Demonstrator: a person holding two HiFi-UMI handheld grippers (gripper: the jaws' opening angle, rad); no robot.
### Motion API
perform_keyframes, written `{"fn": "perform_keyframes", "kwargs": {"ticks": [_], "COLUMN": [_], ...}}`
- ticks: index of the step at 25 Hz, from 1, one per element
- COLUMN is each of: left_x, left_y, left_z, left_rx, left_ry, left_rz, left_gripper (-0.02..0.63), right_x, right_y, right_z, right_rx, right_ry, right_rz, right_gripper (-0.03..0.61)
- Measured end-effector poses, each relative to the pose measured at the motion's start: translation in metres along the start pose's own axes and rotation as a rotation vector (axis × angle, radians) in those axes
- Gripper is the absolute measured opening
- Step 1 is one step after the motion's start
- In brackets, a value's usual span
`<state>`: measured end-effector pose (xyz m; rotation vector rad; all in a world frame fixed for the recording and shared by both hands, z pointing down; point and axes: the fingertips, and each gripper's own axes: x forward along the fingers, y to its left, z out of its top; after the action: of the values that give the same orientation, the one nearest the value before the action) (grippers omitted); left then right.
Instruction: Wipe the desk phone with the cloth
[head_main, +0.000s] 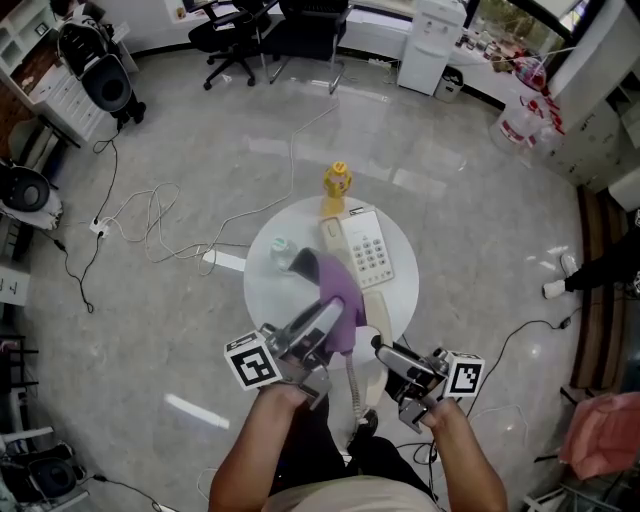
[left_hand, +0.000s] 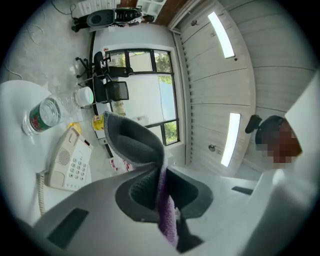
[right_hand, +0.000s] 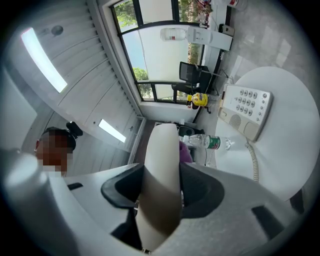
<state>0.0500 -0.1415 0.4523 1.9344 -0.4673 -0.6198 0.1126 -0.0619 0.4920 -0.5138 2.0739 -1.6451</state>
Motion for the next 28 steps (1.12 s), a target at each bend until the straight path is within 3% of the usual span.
{"fn": "perform_keyframes", "kwargs": {"ticks": [10,22,28], "left_x": [-0.001,-0.032,-0.048], "left_y": [-0.025,-0.018,0.0], "left_z": [-0.073,-0.062,-0.044], "left_rx": [-0.023,-0.008,0.055], "left_ry": [0.204,0.192,0.182], "left_rz": [-0.073,-0.034,0.047], "left_gripper": [0.041,0.041,0.041], "right_x": [0.008,0.021,0.025], "right_y": [-0.012,-0.02,-0.027], "right_z": [0.049,0.061,0.076], "right_rx": [-0.027,-0.032,-0.06], "right_ry": [-0.105,-0.086,-0.091], "right_rz": [-0.02,-0.027,-0.055], "right_gripper": [0.201,0.201,0.201]}}
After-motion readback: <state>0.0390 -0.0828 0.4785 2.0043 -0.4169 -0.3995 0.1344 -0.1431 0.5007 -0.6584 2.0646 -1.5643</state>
